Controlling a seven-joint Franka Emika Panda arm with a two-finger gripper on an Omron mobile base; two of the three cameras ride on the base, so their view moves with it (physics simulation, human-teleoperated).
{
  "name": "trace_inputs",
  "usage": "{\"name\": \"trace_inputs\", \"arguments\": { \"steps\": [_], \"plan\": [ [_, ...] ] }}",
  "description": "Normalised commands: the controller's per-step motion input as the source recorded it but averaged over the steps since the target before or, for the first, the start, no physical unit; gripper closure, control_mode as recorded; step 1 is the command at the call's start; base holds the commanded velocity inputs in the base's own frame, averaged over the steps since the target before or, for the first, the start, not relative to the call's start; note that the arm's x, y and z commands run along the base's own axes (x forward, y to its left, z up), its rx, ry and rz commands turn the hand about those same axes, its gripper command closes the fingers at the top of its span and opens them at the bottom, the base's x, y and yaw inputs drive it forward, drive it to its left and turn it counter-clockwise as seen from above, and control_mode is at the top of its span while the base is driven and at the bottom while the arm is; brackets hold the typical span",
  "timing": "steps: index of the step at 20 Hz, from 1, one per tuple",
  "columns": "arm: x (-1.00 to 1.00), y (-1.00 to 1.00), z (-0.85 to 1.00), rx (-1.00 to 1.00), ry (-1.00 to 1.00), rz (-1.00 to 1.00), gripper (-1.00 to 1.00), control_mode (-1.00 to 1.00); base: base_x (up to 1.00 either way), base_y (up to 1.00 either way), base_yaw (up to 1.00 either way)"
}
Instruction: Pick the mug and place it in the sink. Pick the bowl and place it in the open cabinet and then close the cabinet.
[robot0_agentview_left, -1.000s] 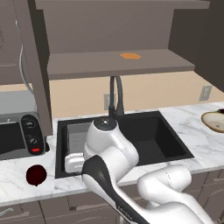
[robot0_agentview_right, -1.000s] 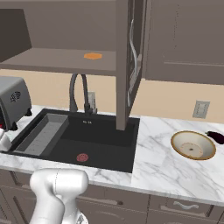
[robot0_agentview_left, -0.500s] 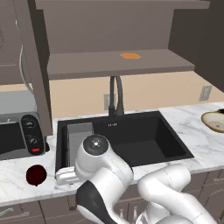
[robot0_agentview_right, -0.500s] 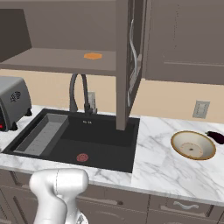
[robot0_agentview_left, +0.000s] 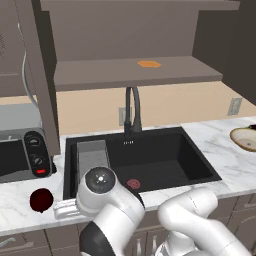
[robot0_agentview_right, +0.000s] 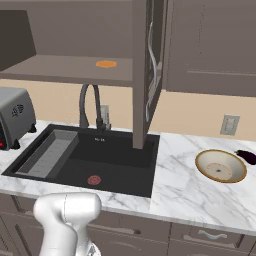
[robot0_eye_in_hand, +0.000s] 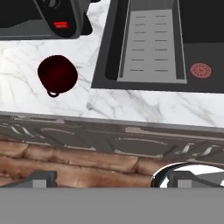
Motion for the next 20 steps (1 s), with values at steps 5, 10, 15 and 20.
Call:
{"name": "trace_inputs", "arguments": {
  "steps": [5, 10, 15, 20],
  "plan": [
    [0.0, 0.32, -0.02, 0.0, 0.0, 0.0, -1.0, -1.0, 0.0, 0.0, 0.0],
    [0.0, 0.36, -0.04, 0.0, -0.01, 0.0, -1.0, -1.0, 0.0, 0.0, 0.0],
    [0.0, 0.35, -0.18, 0.0, -0.01, -0.02, -1.0, -1.0, 0.0, 0.0, 0.0],
    [0.19, 0.2, -0.12, 0.0, 0.0, 0.0, -1.0, -1.0, 0.0, 0.0, 0.0]
  ]
}}
